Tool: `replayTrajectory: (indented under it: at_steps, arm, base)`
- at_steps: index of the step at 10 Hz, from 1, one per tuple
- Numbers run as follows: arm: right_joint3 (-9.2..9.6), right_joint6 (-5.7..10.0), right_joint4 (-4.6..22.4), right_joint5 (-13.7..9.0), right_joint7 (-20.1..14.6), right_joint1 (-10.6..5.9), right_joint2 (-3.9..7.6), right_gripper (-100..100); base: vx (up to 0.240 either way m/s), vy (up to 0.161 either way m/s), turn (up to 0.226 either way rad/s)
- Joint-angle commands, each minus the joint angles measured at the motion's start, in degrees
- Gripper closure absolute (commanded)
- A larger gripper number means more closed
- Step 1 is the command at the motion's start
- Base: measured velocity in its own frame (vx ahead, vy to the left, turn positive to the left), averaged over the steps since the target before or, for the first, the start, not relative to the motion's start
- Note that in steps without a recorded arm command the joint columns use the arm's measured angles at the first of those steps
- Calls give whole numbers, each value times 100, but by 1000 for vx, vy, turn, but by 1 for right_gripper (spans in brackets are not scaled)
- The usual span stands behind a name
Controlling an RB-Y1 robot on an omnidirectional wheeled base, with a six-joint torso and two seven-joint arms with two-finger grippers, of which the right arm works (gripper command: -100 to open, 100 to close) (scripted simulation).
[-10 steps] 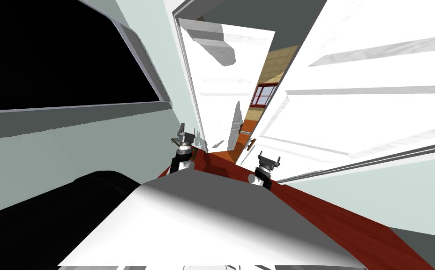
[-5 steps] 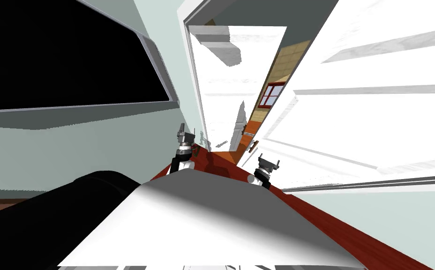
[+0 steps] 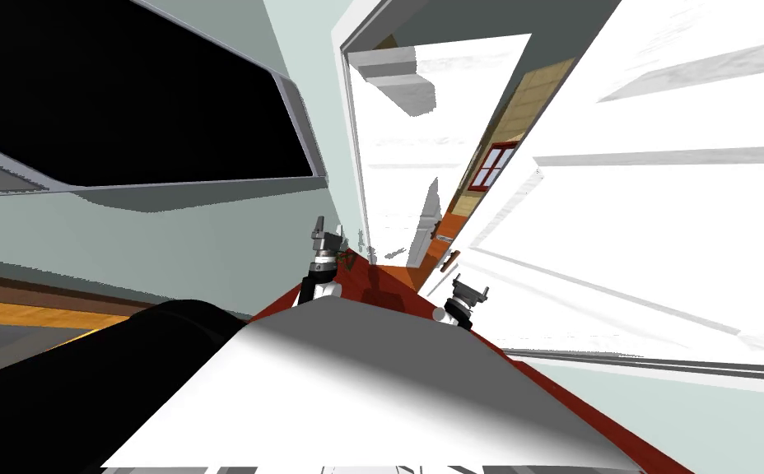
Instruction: Push the door open
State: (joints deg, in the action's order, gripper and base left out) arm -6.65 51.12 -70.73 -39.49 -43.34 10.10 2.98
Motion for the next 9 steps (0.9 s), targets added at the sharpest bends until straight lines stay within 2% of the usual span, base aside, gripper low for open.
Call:
replayTrajectory:
  at_steps: [1,5,6,9]
  arm:
    - [-58,33,228,-155,-155,-79,-58,-100]
    - [-122,126,612,-354,-389,-193,-146,-100]
    - [-153,170,791,-448,-498,-246,-192,-100]
    - [-205,246,1106,-612,-689,-340,-285,-100]
  base:
    - [-24,-113,329]
    - [-47,-91,213]
    - [-40,-94,410]
    - [-39,-87,245]
